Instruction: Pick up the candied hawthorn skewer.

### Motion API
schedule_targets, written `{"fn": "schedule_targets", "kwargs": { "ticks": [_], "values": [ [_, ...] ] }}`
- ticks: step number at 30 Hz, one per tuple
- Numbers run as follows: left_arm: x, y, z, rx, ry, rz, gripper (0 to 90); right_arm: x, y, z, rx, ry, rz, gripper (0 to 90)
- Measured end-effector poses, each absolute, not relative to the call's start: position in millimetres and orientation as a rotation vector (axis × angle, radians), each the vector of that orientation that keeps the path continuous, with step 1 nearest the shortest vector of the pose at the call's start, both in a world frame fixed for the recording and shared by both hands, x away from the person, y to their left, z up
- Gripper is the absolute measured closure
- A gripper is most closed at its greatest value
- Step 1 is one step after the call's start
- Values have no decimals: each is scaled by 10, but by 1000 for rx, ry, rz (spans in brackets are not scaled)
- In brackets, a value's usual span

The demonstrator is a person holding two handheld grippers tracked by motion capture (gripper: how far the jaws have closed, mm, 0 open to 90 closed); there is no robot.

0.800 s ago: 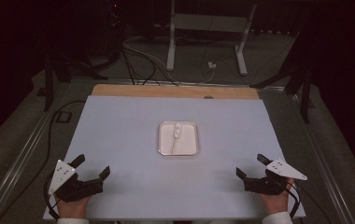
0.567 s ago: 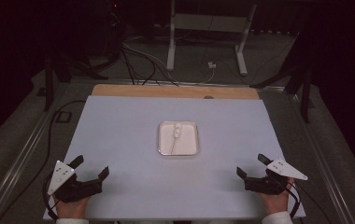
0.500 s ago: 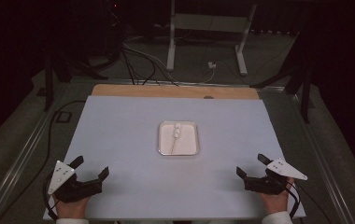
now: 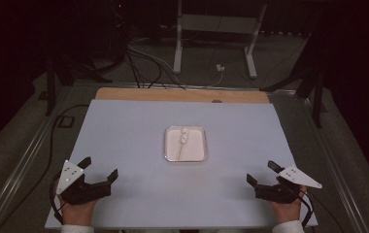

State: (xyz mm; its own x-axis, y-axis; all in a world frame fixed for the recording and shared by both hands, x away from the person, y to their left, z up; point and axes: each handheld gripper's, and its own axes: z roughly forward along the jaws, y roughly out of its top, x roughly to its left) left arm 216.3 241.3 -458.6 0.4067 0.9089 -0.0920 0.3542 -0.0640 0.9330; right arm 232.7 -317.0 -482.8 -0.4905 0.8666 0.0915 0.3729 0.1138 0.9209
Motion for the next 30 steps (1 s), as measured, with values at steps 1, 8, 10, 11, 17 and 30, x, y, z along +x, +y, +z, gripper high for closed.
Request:
{"fn": "schedule_targets", "kwargs": {
  "ticks": [1, 8, 10, 11, 17, 30],
  "values": [
    [2195, 2396, -4569, 1632, 1130, 657, 7, 2330, -3165, -4831, 1216, 1923, 1355, 0],
    [2287, 2329, -4540, 1623, 1109, 630, 8, 2321, -3152, -4817, 1216, 1926, 1365, 0],
    [2335, 2293, -4531, 1610, 1090, 612, 7, 2314, -3143, -4812, 1212, 1922, 1363, 0],
    [2352, 2278, -4530, 1606, 1087, 608, 7, 2310, -3138, -4809, 1210, 1921, 1364, 0],
    [2446, 2198, -4531, 1595, 1072, 588, 7, 2309, -3115, -4806, 1196, 1921, 1369, 0],
    [2677, 1869, -4563, 1618, 1041, 524, 7, 2331, -3058, -4792, 1171, 1929, 1369, 0]
  ]
}}
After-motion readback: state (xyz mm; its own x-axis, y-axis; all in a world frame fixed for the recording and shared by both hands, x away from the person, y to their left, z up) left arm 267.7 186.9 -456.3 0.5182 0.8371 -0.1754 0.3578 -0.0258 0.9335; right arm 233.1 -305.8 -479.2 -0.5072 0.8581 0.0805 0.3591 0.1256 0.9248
